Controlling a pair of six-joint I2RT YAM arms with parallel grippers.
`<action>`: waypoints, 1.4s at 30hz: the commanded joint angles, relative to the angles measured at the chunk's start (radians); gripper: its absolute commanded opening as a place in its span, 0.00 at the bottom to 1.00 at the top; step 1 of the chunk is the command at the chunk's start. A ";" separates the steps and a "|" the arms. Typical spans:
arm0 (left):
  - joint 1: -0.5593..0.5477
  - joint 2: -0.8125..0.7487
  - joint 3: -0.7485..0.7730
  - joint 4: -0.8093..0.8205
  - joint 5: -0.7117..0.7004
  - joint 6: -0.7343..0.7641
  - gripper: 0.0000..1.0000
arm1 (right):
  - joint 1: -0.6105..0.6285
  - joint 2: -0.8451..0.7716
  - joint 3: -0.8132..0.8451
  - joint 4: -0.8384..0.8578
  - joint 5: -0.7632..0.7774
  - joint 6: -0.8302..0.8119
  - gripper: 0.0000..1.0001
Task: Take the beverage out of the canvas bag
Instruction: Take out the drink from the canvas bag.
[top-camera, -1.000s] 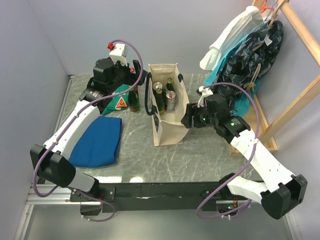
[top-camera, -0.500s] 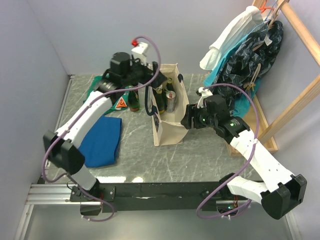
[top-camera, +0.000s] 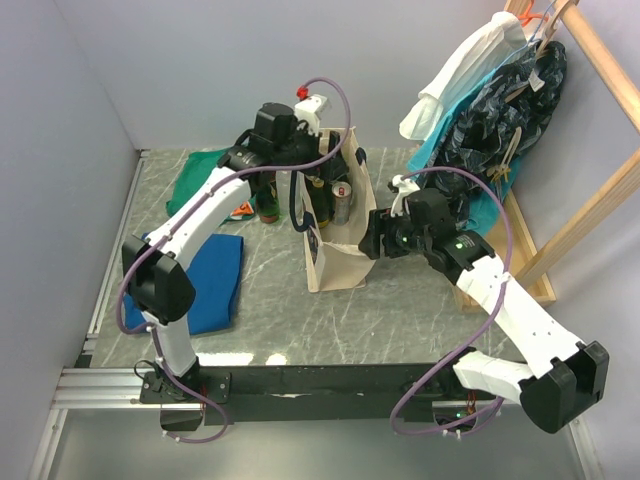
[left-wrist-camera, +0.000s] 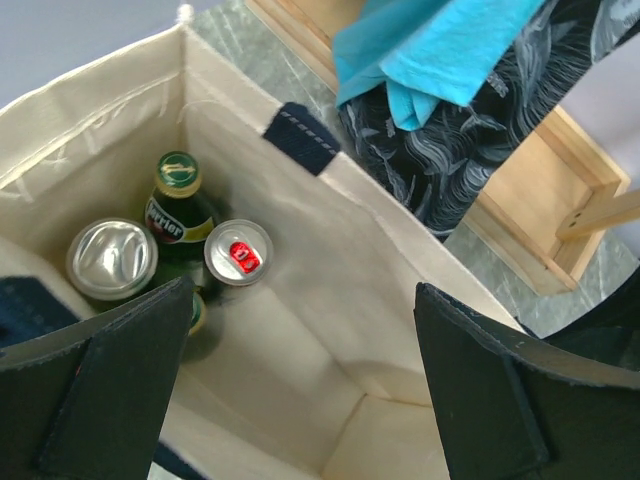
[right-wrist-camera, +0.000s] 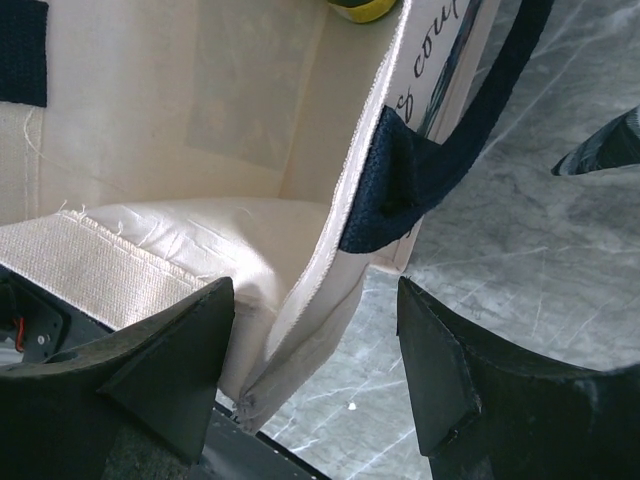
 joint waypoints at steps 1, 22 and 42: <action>-0.031 0.021 0.079 -0.047 -0.032 0.052 0.96 | 0.008 0.027 -0.005 -0.027 -0.020 -0.033 0.72; -0.053 0.070 0.037 -0.084 -0.247 0.086 0.96 | 0.032 0.015 -0.022 -0.058 -0.003 -0.019 0.72; -0.059 0.107 0.025 -0.100 -0.330 0.104 0.98 | 0.040 0.033 -0.026 -0.068 -0.002 -0.035 0.72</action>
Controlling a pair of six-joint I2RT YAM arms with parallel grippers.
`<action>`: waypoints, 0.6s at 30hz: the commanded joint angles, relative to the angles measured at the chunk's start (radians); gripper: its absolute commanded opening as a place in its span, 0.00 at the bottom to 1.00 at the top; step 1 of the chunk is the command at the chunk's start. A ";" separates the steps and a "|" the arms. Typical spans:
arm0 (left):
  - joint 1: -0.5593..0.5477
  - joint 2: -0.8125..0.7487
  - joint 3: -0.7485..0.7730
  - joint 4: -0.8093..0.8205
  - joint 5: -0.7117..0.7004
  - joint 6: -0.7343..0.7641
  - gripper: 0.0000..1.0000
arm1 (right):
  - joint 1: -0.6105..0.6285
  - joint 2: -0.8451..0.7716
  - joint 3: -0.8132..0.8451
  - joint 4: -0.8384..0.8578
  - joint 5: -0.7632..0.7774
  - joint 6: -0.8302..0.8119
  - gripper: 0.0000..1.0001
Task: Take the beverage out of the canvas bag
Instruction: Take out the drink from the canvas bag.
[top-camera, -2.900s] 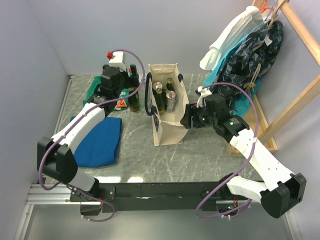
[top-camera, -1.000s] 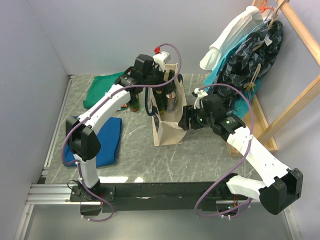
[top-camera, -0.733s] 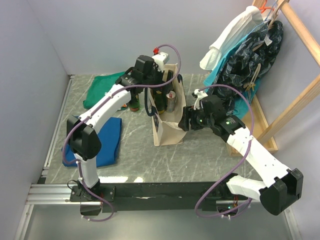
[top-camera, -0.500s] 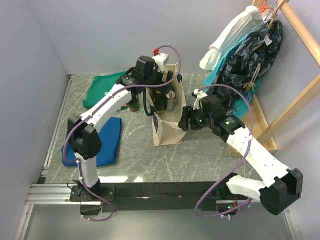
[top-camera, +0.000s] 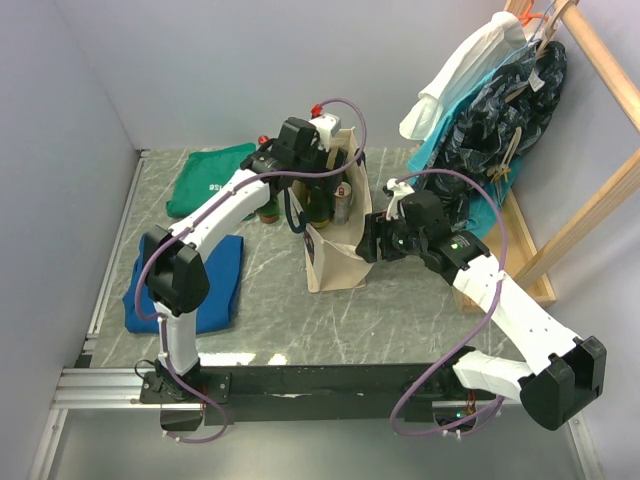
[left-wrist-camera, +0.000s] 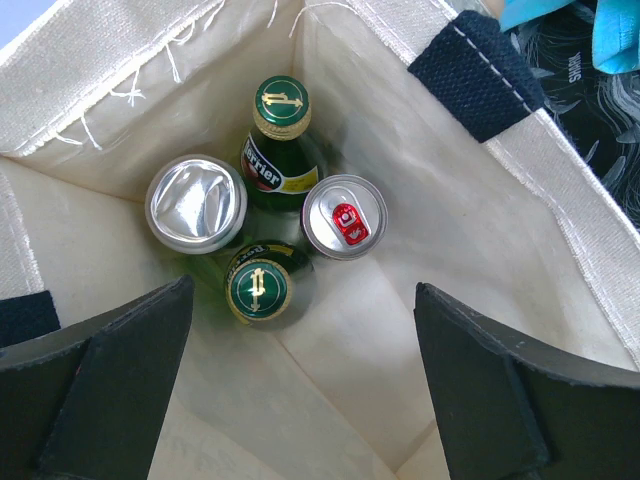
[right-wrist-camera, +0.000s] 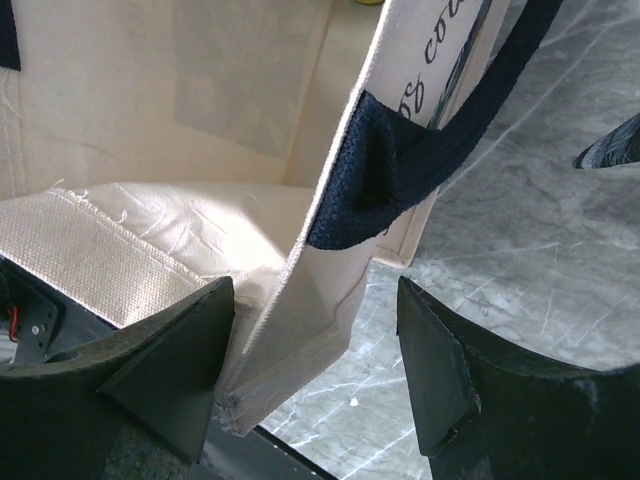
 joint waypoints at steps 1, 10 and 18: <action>-0.006 -0.003 -0.008 0.003 -0.025 0.003 0.98 | 0.015 0.018 -0.012 -0.069 0.004 -0.036 0.72; -0.011 0.033 0.014 -0.019 -0.059 0.002 0.97 | 0.018 0.022 -0.003 -0.074 0.025 -0.039 0.72; -0.013 0.042 0.017 -0.030 -0.114 -0.010 0.96 | 0.018 0.019 -0.006 -0.076 0.022 -0.038 0.72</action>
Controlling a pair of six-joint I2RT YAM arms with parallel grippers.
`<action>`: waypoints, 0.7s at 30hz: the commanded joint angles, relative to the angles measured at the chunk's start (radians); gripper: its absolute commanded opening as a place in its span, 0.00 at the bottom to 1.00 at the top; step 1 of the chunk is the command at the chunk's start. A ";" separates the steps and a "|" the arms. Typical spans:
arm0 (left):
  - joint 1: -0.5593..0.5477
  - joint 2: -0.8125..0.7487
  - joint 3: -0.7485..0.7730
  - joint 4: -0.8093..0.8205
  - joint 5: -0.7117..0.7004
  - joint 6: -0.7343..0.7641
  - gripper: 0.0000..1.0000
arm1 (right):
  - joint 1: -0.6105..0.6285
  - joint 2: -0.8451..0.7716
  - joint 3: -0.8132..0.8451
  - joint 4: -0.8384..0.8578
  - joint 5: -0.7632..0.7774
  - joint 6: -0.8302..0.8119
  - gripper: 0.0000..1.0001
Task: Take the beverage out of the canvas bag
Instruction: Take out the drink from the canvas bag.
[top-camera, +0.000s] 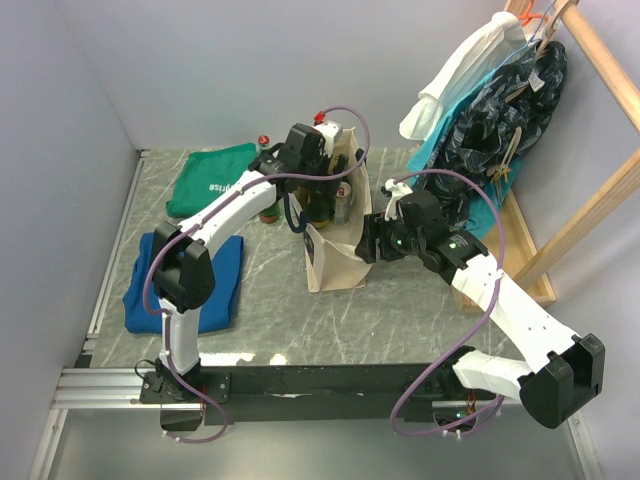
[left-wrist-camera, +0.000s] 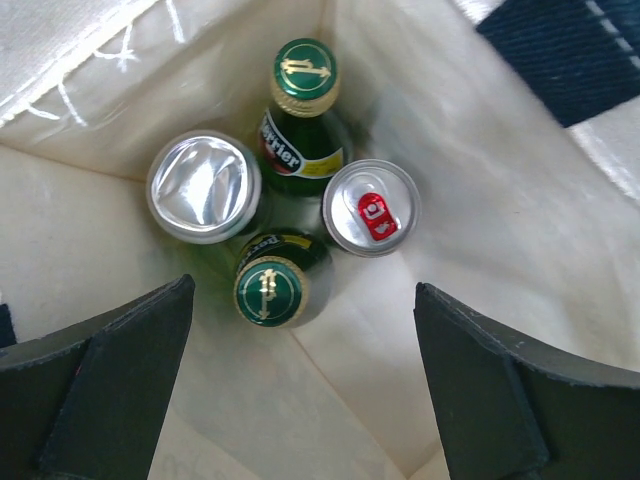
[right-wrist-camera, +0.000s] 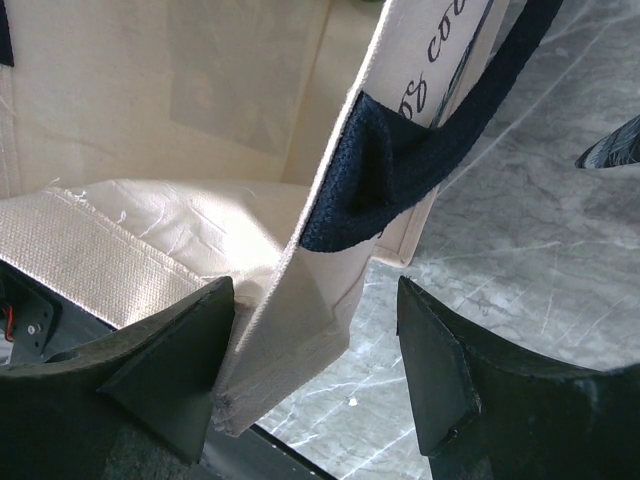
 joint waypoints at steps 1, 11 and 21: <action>0.000 0.000 0.017 -0.017 -0.053 -0.009 0.96 | 0.009 0.011 -0.006 -0.076 0.012 -0.038 0.72; 0.000 0.007 0.025 -0.025 -0.043 -0.008 0.96 | 0.012 0.022 0.003 -0.077 0.014 -0.041 0.72; 0.000 0.023 0.032 -0.017 -0.059 -0.023 0.92 | 0.011 0.017 0.014 -0.086 0.018 -0.047 0.72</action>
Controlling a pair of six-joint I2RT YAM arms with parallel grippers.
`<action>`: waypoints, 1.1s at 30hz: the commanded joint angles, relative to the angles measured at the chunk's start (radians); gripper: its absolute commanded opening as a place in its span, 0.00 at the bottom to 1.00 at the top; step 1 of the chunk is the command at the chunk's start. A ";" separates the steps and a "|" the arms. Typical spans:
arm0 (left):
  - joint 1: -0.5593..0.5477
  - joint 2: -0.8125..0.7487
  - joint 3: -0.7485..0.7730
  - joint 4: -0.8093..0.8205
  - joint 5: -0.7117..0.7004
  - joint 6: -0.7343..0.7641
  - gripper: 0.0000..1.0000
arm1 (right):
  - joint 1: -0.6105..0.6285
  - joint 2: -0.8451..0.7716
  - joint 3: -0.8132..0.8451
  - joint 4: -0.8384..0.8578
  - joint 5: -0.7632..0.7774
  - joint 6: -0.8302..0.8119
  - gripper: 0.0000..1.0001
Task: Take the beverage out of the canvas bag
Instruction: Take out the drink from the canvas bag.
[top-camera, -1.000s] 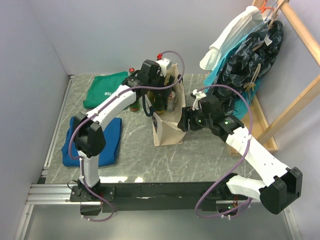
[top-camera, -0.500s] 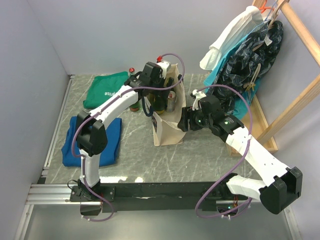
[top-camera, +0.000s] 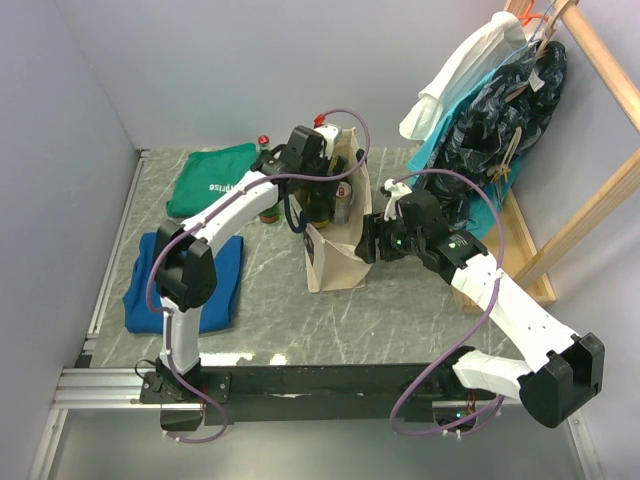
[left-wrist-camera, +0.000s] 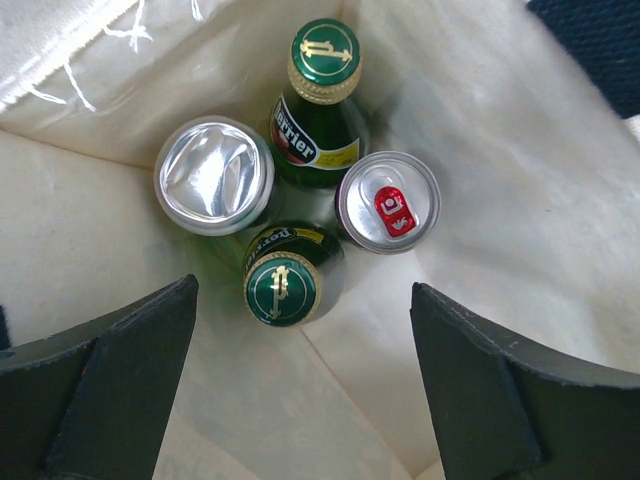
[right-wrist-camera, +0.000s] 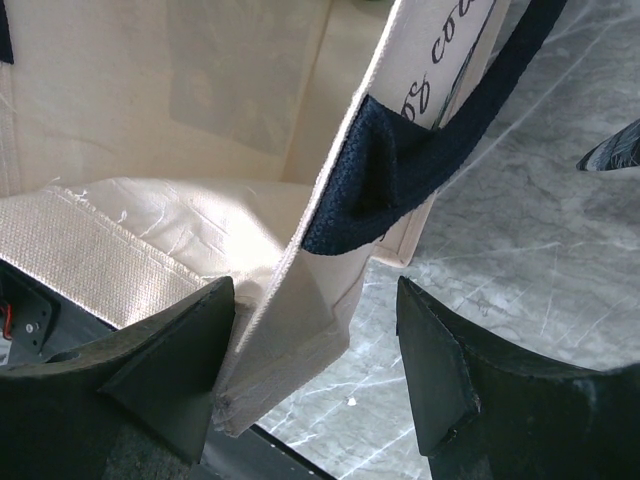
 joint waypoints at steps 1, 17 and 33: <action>0.001 0.010 0.030 0.000 -0.026 -0.018 0.92 | 0.012 0.015 0.012 -0.085 0.019 -0.041 0.72; 0.001 0.038 0.067 0.006 -0.057 -0.030 0.73 | 0.012 0.019 0.003 -0.078 0.020 -0.043 0.72; -0.001 0.046 0.081 -0.020 -0.076 -0.022 0.62 | 0.010 0.022 -0.002 -0.073 0.025 -0.044 0.72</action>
